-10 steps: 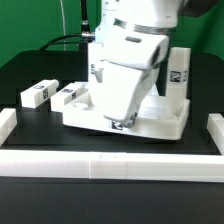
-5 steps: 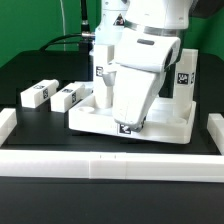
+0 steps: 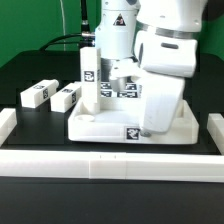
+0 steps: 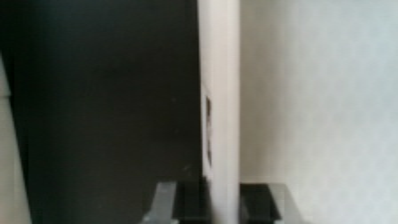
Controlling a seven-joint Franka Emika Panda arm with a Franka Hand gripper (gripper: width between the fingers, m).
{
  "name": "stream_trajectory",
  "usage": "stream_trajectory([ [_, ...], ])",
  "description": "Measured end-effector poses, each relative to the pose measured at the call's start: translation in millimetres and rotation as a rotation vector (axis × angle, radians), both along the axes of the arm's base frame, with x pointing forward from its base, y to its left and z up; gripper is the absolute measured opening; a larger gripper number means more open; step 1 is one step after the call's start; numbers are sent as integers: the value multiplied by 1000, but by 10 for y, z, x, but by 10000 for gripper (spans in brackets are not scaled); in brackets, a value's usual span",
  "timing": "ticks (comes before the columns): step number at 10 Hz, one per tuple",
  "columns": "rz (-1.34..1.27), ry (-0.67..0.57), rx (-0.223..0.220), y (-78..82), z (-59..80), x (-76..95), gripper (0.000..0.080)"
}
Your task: Assemble desk
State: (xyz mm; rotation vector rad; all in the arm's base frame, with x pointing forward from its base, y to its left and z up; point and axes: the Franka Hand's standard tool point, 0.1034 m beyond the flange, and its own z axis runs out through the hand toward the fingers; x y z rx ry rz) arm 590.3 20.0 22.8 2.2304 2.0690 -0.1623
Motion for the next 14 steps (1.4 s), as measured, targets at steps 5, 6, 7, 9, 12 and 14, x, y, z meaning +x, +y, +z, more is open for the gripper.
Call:
stream_trajectory([
  [5,-12,0,3,247,-13,340,63],
  [6,-16,6,-1,258,-6,396,63],
  [7,-16,5,-5,260,5,458,63],
  [9,-27,22,-13,244,-13,505,63],
  [12,-33,65,-24,253,-59,399,174],
  [14,-36,110,-49,259,14,290,504],
])
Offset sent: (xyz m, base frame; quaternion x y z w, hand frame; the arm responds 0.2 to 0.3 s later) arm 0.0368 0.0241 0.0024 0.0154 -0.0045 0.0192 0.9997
